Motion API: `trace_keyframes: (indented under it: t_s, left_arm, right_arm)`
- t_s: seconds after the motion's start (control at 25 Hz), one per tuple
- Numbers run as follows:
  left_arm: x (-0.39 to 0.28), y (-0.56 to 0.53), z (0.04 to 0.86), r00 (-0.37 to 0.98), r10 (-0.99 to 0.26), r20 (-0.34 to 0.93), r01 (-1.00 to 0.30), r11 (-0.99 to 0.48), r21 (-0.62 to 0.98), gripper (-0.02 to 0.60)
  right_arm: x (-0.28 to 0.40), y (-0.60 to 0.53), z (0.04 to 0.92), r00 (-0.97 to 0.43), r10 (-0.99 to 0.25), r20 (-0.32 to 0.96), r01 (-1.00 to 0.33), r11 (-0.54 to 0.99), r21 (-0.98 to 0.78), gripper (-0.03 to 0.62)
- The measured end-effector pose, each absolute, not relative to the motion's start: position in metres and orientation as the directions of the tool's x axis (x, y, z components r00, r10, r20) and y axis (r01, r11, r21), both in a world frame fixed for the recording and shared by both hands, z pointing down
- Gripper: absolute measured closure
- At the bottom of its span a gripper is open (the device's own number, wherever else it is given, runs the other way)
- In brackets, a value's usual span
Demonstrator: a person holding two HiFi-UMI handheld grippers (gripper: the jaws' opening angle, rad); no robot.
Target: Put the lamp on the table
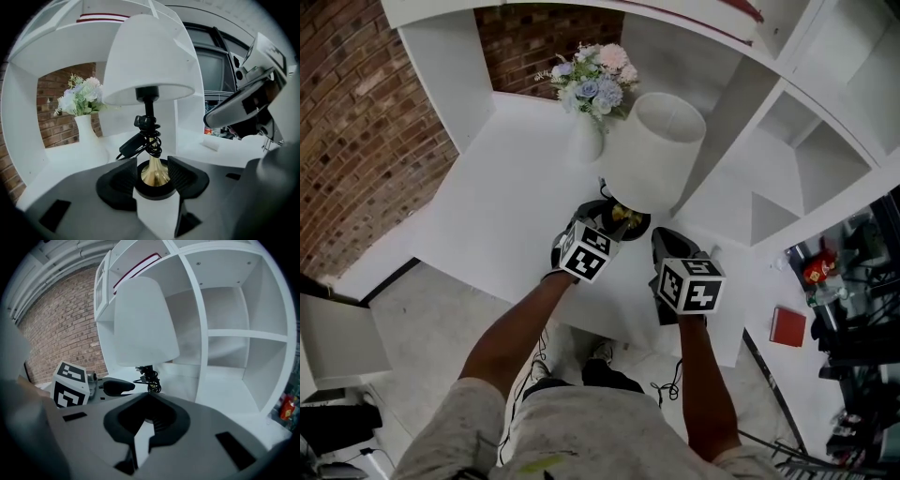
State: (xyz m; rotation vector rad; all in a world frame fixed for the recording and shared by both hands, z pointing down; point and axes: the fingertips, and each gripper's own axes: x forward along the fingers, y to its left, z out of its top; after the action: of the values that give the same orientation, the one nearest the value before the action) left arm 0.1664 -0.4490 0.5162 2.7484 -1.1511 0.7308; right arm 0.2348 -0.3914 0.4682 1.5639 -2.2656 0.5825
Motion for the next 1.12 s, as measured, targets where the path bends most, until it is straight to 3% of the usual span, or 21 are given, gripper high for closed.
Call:
trace_keyframes:
  t_s: [0.4,1.12]
  left_arm:
    - [0.134,-0.427,0.483,0.614,-0.661,0.432,-0.679,-0.721,-0.138,0.397]
    - [0.048,-0.382,0.417,0.597,-0.718,0.357,-0.723,-0.675,-0.147,0.485]
  right_arm:
    - [0.212,-0.376,0.449,-0.337,-0.829,0.446,-0.941,0.3,-0.154,0.589]
    - [0.171,-0.337,0.414,-0.317,-0.866,0.388,-0.948,0.295,-0.116,0.591]
